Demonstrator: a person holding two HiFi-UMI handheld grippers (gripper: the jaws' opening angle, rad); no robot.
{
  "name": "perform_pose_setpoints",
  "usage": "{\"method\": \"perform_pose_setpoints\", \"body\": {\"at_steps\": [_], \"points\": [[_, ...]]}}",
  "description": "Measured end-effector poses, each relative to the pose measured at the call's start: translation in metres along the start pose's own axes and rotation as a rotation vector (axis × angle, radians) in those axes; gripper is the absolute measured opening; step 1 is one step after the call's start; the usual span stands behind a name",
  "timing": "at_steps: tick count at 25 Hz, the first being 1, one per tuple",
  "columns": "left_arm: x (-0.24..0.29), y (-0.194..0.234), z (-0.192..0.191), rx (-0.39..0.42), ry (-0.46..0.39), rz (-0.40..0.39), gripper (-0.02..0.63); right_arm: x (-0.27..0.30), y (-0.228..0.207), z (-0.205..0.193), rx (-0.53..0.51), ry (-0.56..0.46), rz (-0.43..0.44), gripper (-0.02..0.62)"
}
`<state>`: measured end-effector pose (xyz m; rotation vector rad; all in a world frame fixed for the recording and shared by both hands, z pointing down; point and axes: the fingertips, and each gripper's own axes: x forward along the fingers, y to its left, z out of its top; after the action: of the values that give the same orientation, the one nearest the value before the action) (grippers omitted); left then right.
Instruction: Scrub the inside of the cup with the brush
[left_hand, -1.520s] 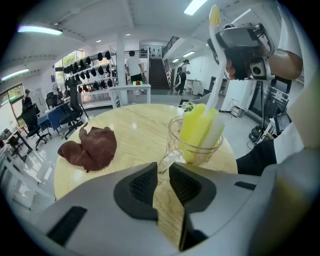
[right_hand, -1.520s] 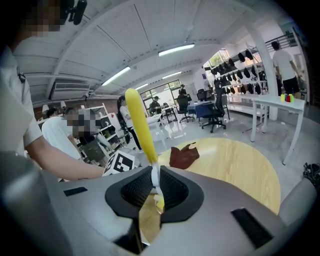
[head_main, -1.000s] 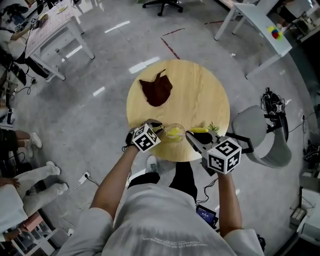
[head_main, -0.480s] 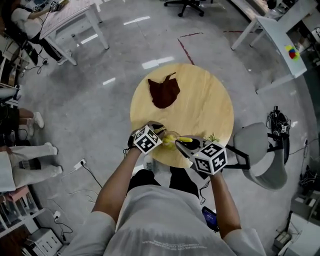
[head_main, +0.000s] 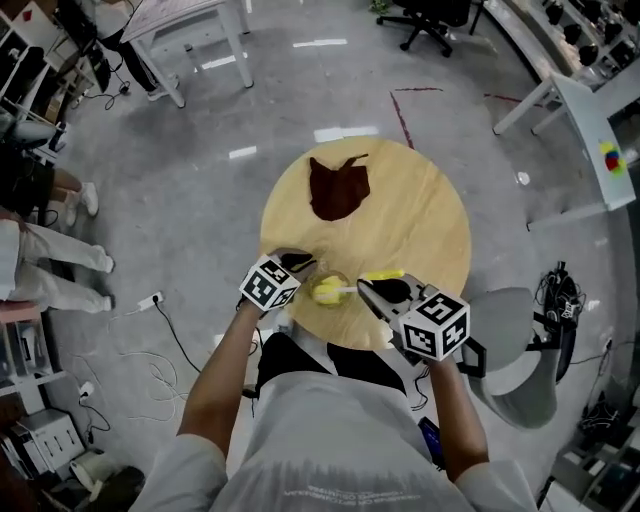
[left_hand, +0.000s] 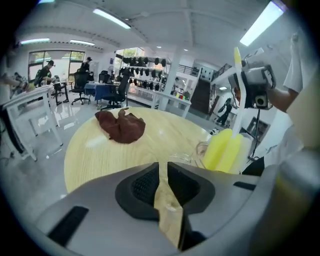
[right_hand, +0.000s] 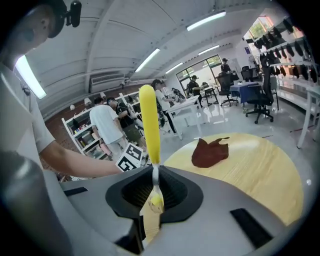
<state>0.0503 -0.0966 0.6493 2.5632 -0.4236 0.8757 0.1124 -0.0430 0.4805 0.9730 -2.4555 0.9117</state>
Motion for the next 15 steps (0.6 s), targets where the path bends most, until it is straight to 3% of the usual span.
{"method": "perform_pose_setpoints", "body": {"at_steps": [3,7,12,15], "points": [[-0.011,0.002,-0.003,-0.069,-0.027,0.026,0.066,-0.005,0.002,0.010,-0.012,-0.020,0.034,0.064],[-0.020,-0.004,-0.007,-0.090,-0.037,0.042,0.066,0.000,0.001,0.010,-0.012,-0.014,0.053,0.064],[-0.031,-0.019,-0.023,-0.074,-0.033,0.030,0.069,0.011,-0.001,-0.003,-0.071,0.039,0.052,0.064],[-0.035,-0.033,-0.039,-0.048,-0.018,0.005,0.109,0.022,-0.001,-0.014,-0.112,0.079,0.055,0.064]]}}
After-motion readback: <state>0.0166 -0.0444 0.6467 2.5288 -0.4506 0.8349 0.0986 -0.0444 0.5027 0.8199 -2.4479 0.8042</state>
